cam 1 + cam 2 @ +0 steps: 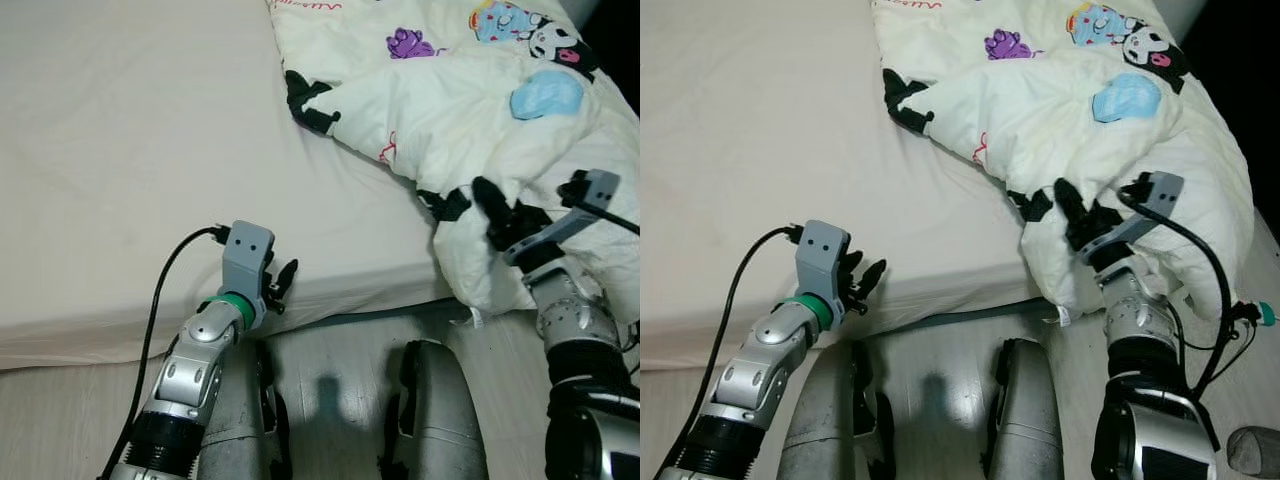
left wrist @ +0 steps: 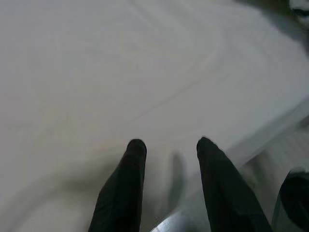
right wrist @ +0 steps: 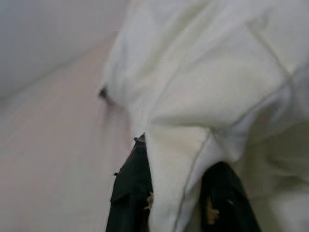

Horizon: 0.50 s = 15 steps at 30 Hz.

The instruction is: Clean up the room

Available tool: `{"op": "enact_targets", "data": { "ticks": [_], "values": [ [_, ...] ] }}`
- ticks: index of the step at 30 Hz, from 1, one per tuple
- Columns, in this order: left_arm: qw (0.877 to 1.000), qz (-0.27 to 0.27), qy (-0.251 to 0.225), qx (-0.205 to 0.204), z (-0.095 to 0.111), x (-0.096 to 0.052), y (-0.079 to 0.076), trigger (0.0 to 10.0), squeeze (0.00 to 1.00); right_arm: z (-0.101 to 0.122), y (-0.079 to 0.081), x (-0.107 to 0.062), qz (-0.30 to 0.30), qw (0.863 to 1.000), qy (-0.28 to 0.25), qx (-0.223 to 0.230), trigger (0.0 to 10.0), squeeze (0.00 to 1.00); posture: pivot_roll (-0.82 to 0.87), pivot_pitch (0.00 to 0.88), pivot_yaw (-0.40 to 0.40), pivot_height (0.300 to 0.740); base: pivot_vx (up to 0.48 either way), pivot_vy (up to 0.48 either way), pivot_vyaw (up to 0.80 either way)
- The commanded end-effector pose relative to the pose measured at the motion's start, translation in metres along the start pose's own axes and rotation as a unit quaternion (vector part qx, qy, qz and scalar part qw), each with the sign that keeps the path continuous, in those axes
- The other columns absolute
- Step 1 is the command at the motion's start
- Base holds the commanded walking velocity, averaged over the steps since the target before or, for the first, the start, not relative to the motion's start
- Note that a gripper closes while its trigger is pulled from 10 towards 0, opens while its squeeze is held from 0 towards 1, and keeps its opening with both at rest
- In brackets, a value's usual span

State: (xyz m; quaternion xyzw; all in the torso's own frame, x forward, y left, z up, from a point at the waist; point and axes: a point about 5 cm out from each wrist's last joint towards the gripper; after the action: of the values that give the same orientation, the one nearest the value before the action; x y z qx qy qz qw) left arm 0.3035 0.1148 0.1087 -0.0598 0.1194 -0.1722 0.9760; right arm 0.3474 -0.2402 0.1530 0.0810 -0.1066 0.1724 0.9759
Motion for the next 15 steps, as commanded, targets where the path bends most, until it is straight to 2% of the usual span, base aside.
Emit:
{"op": "enact_targets", "data": {
  "ticks": [1,2,3,4,5,6,7,8,11,13,14,15],
  "values": [
    [1.0,0.003,0.018,-0.002,-0.01,-0.002,0.001,10.0,0.0,-0.011,0.013,-0.002,0.045,0.999,0.023,-0.003,0.0,0.0,0.03,0.212,0.114,0.595,0.0,0.0,0.0],
    [1.0,0.001,0.012,-0.005,-0.007,-0.001,-0.001,10.0,0.0,-0.019,0.035,-0.002,0.12,0.992,0.046,-0.013,0.0,0.0,0.02,0.212,0.108,0.595,0.0,0.0,0.0],
    [1.0,0.001,0.012,-0.005,-0.007,-0.001,-0.001,10.0,0.0,-0.019,0.035,-0.002,0.12,0.992,0.046,-0.013,0.0,0.0,0.02,0.212,0.108,0.595,0.0,0.0,0.0],
    [1.0,-0.001,0.004,-0.009,-0.004,0.001,-0.004,10.0,0.0,-0.028,0.058,-0.004,0.191,0.979,0.069,-0.02,0.0,0.0,0.02,0.212,0.104,0.595,0.0,0.0,0.0],
    [1.0,-0.001,0.004,-0.009,-0.004,0.001,-0.004,10.0,0.0,-0.028,0.058,-0.004,0.191,0.979,0.069,-0.02,0.0,0.0,0.02,0.212,0.104,0.595,0.0,0.0,0.0],
    [1.0,-0.002,-0.002,-0.012,-0.001,0.002,-0.005,10.0,0.0,-0.033,0.072,-0.007,0.234,0.968,0.082,-0.022,0.0,0.0,0.02,0.212,0.104,0.595,0.0,0.0,0.0],
    [0.999,0.005,-0.025,-0.022,0.009,0.004,-0.004,10.0,0.0,-0.044,0.097,-0.013,0.3,0.948,0.103,-0.018,0.0,0.0,0.02,0.211,0.096,0.595,0.0,0.0,0.0],
    [0.999,0.005,-0.025,-0.022,0.009,0.004,-0.004,10.0,0.0,-0.044,0.097,-0.013,0.3,0.948,0.103,-0.018,0.0,0.0,0.02,0.211,0.096,0.595,0.0,0.0,0.0],
    [0.993,0.036,-0.103,-0.042,0.04,0.006,0.001,10.0,0.0,-0.062,0.153,-0.028,0.429,0.893,0.131,0.014,0.0,0.0,0.02,0.207,0.09,0.595,0.0,0.0,0.0],
    [0.993,0.036,-0.103,-0.042,0.04,0.006,0.001,10.0,0.0,-0.062,0.153,-0.028,0.429,0.893,0.131,0.014,0.0,0.0,0.02,0.207,0.09,0.595,0.0,0.0,0.0],
    [0.991,0.045,-0.119,-0.042,0.045,0.006,0.003,10.0,0.0,-0.063,0.162,-0.031,0.45,0.882,0.134,0.021,0.0,0.0,0.02,0.206,0.089,0.595,0.0,0.0,0.0],
    [0.988,0.057,-0.14,-0.038,0.054,0.006,0.004,10.0,0.0,-0.065,0.179,-0.041,0.496,0.856,0.144,0.031,0.0,0.0,0.02,0.204,0.086,0.595,0.0,0.0,0.0]
  ]
}}
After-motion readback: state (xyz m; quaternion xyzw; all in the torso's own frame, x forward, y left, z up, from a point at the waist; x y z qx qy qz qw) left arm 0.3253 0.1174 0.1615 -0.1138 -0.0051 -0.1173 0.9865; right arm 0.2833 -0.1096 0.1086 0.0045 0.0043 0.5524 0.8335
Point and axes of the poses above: a point about 5 cm out from each wrist's last joint towards the gripper, its own x axis pointing out of the wrist towards the gripper, its own z axis along the axis of the wrist's last joint, y = z × x, and after that the axes turned 12 degrees about -x, right-handed
